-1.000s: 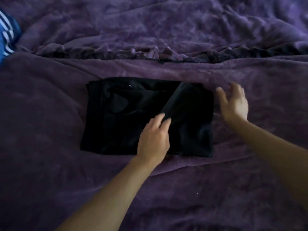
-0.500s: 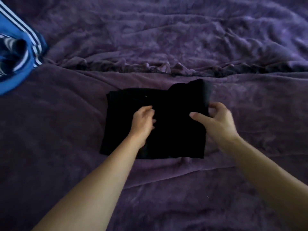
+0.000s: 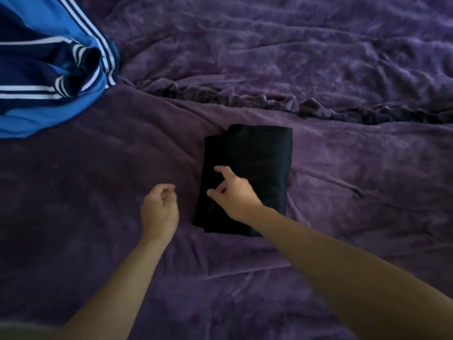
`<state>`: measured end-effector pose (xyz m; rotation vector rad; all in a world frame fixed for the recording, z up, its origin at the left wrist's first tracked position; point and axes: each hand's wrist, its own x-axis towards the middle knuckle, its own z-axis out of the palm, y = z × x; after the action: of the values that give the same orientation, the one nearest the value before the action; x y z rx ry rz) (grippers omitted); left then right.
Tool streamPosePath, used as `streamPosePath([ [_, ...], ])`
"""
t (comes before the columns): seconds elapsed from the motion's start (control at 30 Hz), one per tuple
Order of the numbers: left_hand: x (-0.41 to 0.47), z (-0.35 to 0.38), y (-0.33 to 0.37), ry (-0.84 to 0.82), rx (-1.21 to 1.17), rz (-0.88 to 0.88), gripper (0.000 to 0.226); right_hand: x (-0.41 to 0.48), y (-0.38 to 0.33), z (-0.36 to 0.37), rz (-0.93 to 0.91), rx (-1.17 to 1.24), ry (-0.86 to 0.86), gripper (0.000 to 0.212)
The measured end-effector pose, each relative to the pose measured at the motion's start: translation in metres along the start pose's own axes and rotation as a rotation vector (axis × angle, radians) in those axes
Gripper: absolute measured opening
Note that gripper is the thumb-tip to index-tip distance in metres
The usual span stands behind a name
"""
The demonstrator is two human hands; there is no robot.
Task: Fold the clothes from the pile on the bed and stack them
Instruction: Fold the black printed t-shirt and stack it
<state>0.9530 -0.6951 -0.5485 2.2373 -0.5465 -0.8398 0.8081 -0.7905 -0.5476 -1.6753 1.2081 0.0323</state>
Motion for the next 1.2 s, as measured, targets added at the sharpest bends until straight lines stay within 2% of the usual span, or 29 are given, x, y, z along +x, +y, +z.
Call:
streamPosePath([
  [0.03,0.000,0.005,0.007,0.025,0.067,0.071,0.022,-0.005,0.007,-0.008,-0.054,0.042,0.067,0.042],
  [0.1,0.000,0.022,0.029,0.061,0.125,0.221,0.025,-0.015,0.026,-0.030,-0.170,-0.011,0.341,0.025],
  [0.17,0.000,0.043,0.054,0.037,0.193,0.376,0.035,-0.025,0.049,-0.056,-0.187,-0.179,0.585,0.024],
  [0.2,0.001,0.054,0.063,0.016,0.278,0.464,0.042,-0.028,0.060,-0.069,-0.153,-0.286,0.645,0.028],
  [0.23,0.005,0.066,0.071,-0.009,0.401,0.569,0.048,-0.029,0.070,-0.079,-0.098,-0.393,0.649,0.037],
  [0.3,0.019,0.089,0.082,-0.092,0.676,0.780,0.057,-0.023,0.084,-0.092,-0.006,-0.588,0.549,0.055],
  [0.37,0.043,0.108,0.082,-0.210,0.870,0.871,0.062,-0.009,0.090,-0.095,-0.025,-0.734,0.446,0.062],
  [0.47,0.082,0.119,0.065,-0.336,0.988,0.783,0.071,0.024,0.094,-0.093,-0.069,-0.808,0.330,0.070],
  [0.6,0.109,0.116,0.052,-0.447,1.004,0.745,0.085,0.074,0.090,-0.108,0.047,-0.697,0.171,0.114],
  [0.67,0.114,0.114,0.061,-0.497,0.993,0.730,0.090,0.090,0.080,-0.125,0.142,-0.612,0.073,0.127],
  [0.8,0.113,0.099,0.087,-0.585,0.914,0.691,0.106,0.085,0.060,-0.133,0.142,-0.562,0.035,0.106],
  [0.87,0.105,0.088,0.099,-0.655,0.867,0.618,0.119,0.065,0.054,-0.129,0.143,-0.515,0.029,0.096],
  [0.93,0.091,0.077,0.110,-0.720,0.863,0.519,0.121,0.038,0.049,-0.127,0.167,-0.498,0.007,0.081],
  [1.07,0.040,0.057,0.127,-0.794,0.904,0.523,0.071,-0.032,0.042,-0.124,0.184,-0.581,0.011,0.060],
  [1.2,-0.031,0.042,0.142,-0.836,0.849,0.607,0.054,-0.118,0.044,-0.124,0.095,-0.583,0.120,0.054],
])
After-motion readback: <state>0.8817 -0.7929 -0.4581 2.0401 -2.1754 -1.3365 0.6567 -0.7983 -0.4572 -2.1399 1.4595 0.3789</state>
